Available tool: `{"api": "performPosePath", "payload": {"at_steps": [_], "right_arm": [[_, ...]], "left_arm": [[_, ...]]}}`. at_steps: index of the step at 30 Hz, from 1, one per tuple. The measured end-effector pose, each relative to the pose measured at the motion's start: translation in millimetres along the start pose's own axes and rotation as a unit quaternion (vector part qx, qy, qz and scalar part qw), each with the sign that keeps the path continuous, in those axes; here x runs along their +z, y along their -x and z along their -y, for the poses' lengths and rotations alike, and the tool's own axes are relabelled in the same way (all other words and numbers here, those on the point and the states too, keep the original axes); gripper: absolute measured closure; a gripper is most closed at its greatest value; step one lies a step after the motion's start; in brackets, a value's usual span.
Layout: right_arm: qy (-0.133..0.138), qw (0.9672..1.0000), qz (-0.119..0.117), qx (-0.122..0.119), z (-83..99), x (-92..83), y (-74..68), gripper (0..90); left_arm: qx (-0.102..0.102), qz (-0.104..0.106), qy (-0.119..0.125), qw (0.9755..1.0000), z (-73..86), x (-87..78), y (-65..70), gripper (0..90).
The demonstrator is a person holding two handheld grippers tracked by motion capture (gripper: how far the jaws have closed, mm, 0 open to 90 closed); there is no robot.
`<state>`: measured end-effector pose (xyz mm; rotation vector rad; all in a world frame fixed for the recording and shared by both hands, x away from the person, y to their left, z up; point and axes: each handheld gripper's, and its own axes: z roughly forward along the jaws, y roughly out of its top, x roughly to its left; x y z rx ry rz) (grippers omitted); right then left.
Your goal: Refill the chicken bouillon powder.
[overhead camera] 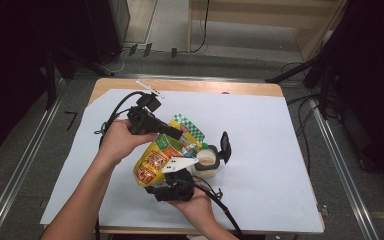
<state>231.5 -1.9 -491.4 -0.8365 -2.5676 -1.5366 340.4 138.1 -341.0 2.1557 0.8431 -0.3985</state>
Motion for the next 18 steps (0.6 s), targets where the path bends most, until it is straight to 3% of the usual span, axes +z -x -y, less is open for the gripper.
{"api": "performPosePath", "payload": {"at_steps": [18], "right_arm": [[0.023, 0.9996, 0.014, 0.011, -4.2, -9.6, 7.5, 44.8]], "left_arm": [[-0.005, 0.012, 0.068, 0.9976, 10.1, -46.3, -9.1, 90.0]]}}
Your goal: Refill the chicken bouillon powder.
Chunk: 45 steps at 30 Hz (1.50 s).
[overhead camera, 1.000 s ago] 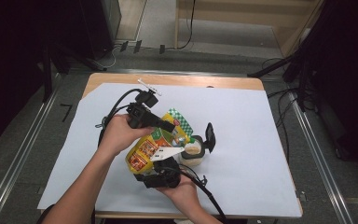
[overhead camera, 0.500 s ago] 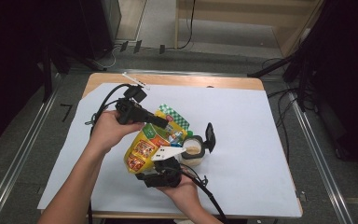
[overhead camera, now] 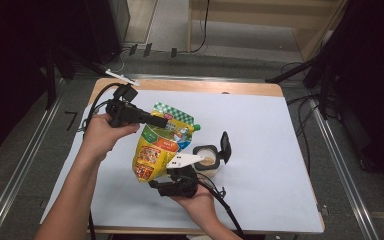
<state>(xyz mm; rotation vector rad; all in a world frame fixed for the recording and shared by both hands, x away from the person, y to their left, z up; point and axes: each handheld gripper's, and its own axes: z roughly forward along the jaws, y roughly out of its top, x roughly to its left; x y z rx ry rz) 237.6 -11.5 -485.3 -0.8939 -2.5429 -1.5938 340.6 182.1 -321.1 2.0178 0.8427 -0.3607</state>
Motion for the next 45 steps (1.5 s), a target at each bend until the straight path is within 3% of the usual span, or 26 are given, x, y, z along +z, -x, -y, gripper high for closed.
{"api": "performPosePath", "payload": {"at_steps": [10, 22, 28, 36, 40, 45], "right_arm": [[0.009, 0.9999, 0.004, 0.004, -1.6, -3.6, 2.9, 45.3], [0.015, 0.9998, 0.013, 0.004, -2.4, -9.0, 5.5, 45.6], [0.01, 0.9997, 0.022, 0.004, -0.2, -8.4, 5.3, 45.3], [0.01, 0.9997, 0.024, 0.0, 2.4, -10.8, 4.9, 46.1], [0.009, 0.9997, 0.024, 0.001, 3.8, -11.4, 4.1, 46.1], [0.008, 0.9996, 0.028, -0.001, 4.2, -13.2, 3.9, 46.2]], "left_arm": [[-0.023, -0.002, 0.032, 0.9992, 5.5, -21.5, -17.8, 90.0], [-0.032, -0.001, 0.061, 0.9976, 7.5, -36.5, -28.4, 90.0], [-0.038, -0.005, 0.068, 0.9969, 6.6, -34.4, -38.0, 90.0], [-0.04, -0.048, 0.072, 0.9954, 4.2, -25.1, -51.1, 90.0], [-0.035, -0.057, 0.082, 0.9944, 4.1, -15.9, -61.9, 90.0], [-0.042, -0.05, 0.077, 0.9949, 7.5, -8.4, -72.0, 90.0]]}}
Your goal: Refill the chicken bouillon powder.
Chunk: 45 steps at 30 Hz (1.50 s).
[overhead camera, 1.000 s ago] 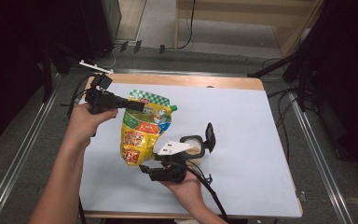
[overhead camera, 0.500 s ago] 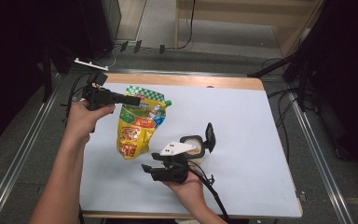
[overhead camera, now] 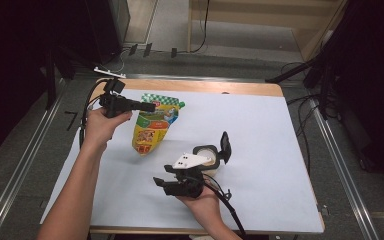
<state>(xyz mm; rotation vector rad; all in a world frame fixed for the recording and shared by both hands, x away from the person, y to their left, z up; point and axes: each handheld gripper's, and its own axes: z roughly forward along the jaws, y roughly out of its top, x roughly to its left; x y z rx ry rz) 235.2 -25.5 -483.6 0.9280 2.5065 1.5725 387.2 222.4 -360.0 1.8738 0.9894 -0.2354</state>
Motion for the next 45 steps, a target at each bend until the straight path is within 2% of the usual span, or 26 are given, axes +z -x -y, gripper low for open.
{"api": "performPosePath", "payload": {"at_steps": [2, 4, 8, 11, 13, 16, 18, 32, 38, 45], "right_arm": [[0.002, 1.0, 0.001, 0.0, -0.3, -1.0, 0.3, 46.2], [0.003, 1.0, 0.001, -0.001, -0.5, -1.5, 0.8, 46.3], [0.004, 1.0, 0.0, -0.002, -1.4, -2.5, 1.0, 46.3], [0.004, 1.0, 0.002, -0.006, -1.8, -2.6, 0.8, 46.3], [0.004, 1.0, 0.001, -0.006, -2.1, -2.2, 0.5, 46.3], [0.003, 0.9999, 0.001, -0.01, -2.6, -1.2, 0.2, 46.3], [0.002, 0.9999, 0.0, -0.013, -2.9, -1.1, -0.1, 46.4], [0.001, 0.9999, -0.002, -0.016, -5.4, -2.3, 0.2, 46.6], [-0.001, 0.9999, -0.004, -0.017, -6.2, -3.2, 0.0, 46.8], [-0.002, 0.9999, -0.005, -0.016, -7.2, -4.5, 1.1, 46.9]], "left_arm": [[0.005, -0.004, 0.004, 1.0, 2.5, -2.9, 0.8, 90.0], [0.002, 0.001, 0.007, 1.0, 6.3, -6.1, -1.1, 90.0], [0.003, -0.004, 0.009, 0.9999, 8.1, -9.2, -1.7, 87.9], [0.02, -0.026, -0.003, 0.9995, 9.0, -7.8, 2.5, 84.6], [0.031, -0.027, -0.007, 0.9991, 9.6, -6.4, 5.5, 83.5], [0.035, -0.028, -0.009, 0.999, 9.6, -7.1, 8.9, 82.9], [0.034, -0.023, -0.005, 0.9992, 9.4, -8.4, 9.5, 80.7], [0.032, -0.025, -0.005, 0.9992, 10.1, -11.7, 10.9, 70.9], [0.034, -0.036, -0.003, 0.9987, 9.0, -14.1, 13.4, 67.0], [0.031, -0.031, 0.001, 0.999, 8.1, -16.1, 14.8, 63.9]]}}
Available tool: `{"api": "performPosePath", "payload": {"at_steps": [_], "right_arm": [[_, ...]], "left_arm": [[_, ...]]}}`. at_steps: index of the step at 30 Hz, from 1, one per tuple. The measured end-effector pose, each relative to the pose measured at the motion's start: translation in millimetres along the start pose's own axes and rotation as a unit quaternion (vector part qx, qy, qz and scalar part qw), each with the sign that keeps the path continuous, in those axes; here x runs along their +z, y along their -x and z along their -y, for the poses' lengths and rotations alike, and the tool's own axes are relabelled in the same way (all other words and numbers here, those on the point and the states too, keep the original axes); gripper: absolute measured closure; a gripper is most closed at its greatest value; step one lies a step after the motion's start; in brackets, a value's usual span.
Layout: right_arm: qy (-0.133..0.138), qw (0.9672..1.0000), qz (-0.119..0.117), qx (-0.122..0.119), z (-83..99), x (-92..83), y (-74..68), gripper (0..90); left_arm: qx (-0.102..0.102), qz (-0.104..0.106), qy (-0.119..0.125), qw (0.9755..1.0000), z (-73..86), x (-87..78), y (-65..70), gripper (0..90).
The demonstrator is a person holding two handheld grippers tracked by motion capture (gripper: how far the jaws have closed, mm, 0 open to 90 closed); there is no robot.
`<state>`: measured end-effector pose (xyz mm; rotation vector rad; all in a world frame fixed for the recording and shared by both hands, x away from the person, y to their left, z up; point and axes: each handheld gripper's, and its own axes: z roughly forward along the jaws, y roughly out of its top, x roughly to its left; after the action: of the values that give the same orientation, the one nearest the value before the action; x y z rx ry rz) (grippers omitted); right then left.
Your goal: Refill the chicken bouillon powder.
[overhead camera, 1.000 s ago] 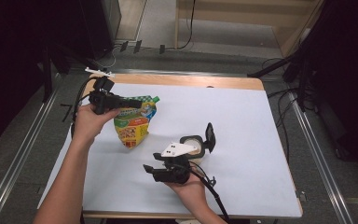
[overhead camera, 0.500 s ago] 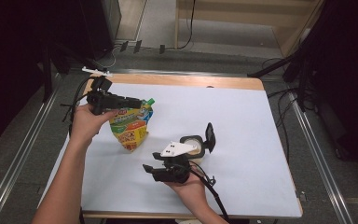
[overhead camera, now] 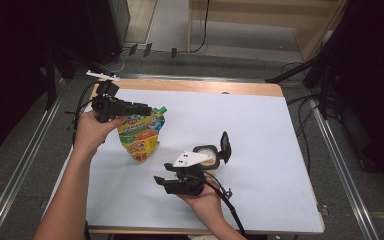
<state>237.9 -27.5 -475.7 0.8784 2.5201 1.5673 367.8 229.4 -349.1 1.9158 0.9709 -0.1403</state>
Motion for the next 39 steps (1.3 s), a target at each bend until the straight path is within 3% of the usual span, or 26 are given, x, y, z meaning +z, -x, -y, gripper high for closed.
{"api": "performPosePath", "payload": {"at_steps": [27, 35, 39], "right_arm": [[-0.016, 0.9998, -0.01, 0.0, -4.0, -5.0, -0.6, 47.3], [-0.016, 0.9998, -0.013, -0.001, -6.4, -8.2, -1.9, 47.7], [-0.018, 0.9998, -0.01, -0.005, -8.9, -12.6, -1.4, 48.2]], "left_arm": [[-0.014, -0.011, 0.014, 0.9997, -6.9, -24.3, -4.9, 59.4], [-0.038, -0.03, 0.022, 0.9986, -2.4, -29.5, -19.3, 56.8], [-0.038, -0.046, 0.025, 0.9979, 2.8, -27.6, -27.1, 54.2]]}}
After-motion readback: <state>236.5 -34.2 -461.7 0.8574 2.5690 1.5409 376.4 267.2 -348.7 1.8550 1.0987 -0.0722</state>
